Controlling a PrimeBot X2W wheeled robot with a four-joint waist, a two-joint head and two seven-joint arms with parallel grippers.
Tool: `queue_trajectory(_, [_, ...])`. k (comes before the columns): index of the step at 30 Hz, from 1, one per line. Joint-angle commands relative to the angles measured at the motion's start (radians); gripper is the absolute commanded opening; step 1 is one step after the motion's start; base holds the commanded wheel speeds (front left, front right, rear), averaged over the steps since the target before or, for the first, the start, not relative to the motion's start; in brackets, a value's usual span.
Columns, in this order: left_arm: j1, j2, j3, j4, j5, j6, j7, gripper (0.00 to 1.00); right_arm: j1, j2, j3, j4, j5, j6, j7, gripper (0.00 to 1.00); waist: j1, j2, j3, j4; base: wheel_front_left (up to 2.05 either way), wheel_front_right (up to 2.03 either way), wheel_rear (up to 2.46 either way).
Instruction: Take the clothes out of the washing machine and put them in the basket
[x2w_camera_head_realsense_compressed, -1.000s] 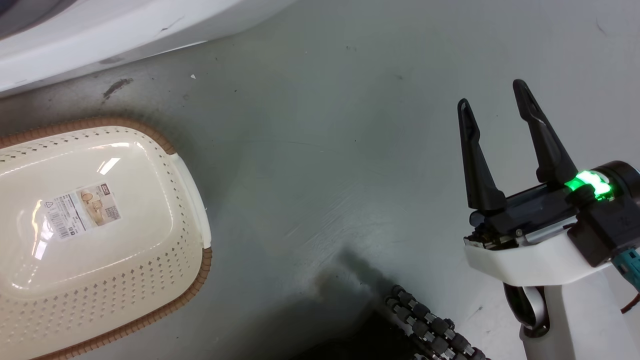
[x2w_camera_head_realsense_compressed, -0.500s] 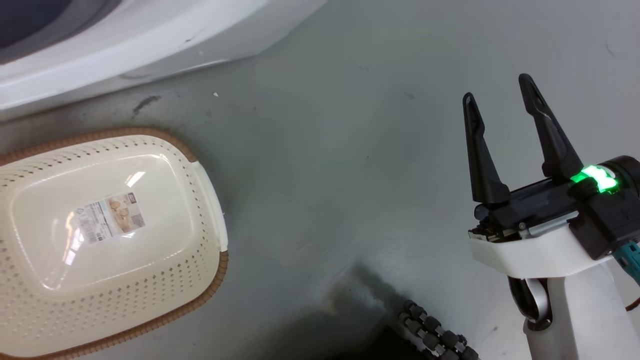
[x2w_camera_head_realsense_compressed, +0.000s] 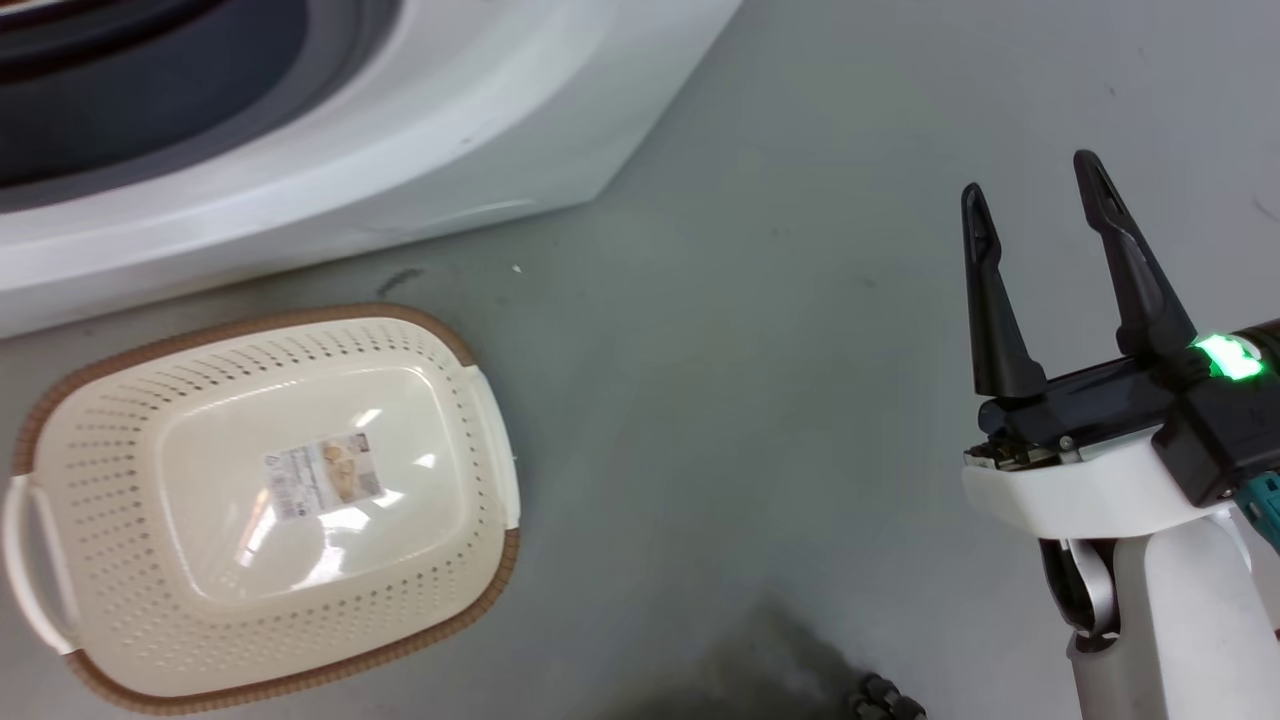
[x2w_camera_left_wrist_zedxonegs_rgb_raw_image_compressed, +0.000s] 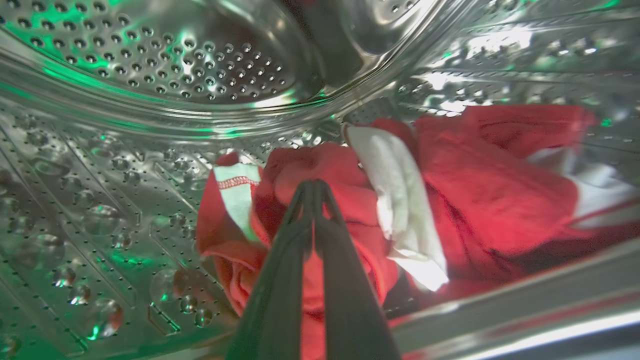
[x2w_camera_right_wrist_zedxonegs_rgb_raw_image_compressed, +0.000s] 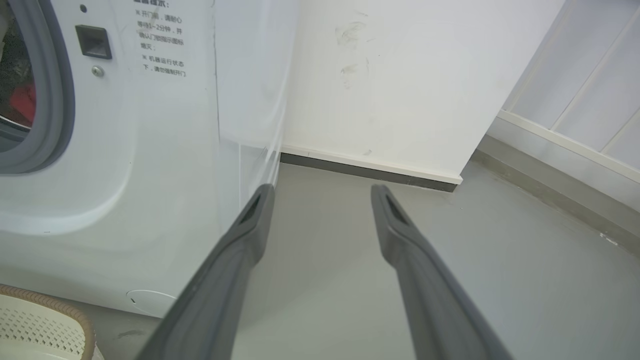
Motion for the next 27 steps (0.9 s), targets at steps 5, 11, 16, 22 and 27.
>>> queue_trajectory(5, [0.089,-0.066,0.004,0.011,-0.024,0.002,-0.088,0.0,0.01,0.001,-0.021,0.019,-0.029,-0.001,-0.002,1.0,0.0,-0.0001,-0.102,0.072,0.0,0.0,0.0])
queue_trajectory(11, [0.191,-0.14,0.01,0.023,-0.054,0.007,-0.186,0.0,0.038,0.001,-0.046,0.039,-0.055,-0.001,-0.002,1.0,0.0,-0.0001,-0.195,0.129,0.0,0.0,0.0])
queue_trajectory(16, [0.272,-0.181,0.004,0.026,-0.064,0.007,-0.268,0.0,0.065,0.001,-0.066,0.051,-0.067,-0.001,-0.002,1.0,0.0,-0.0001,-0.262,0.17,0.0,0.0,0.0])
queue_trajectory(22, [0.37,-0.224,-0.005,0.007,-0.068,0.013,-0.326,0.0,0.095,0.001,-0.073,0.063,-0.078,-0.001,-0.002,1.0,0.0,-0.0001,-0.325,0.214,0.0,0.0,0.0])
queue_trajectory(27, [0.44,-0.237,0.017,-0.049,-0.069,0.037,-0.343,0.0,0.114,0.001,-0.08,0.067,-0.089,-0.001,-0.002,1.0,0.0,-0.0001,-0.366,0.246,0.0,0.0,0.0])
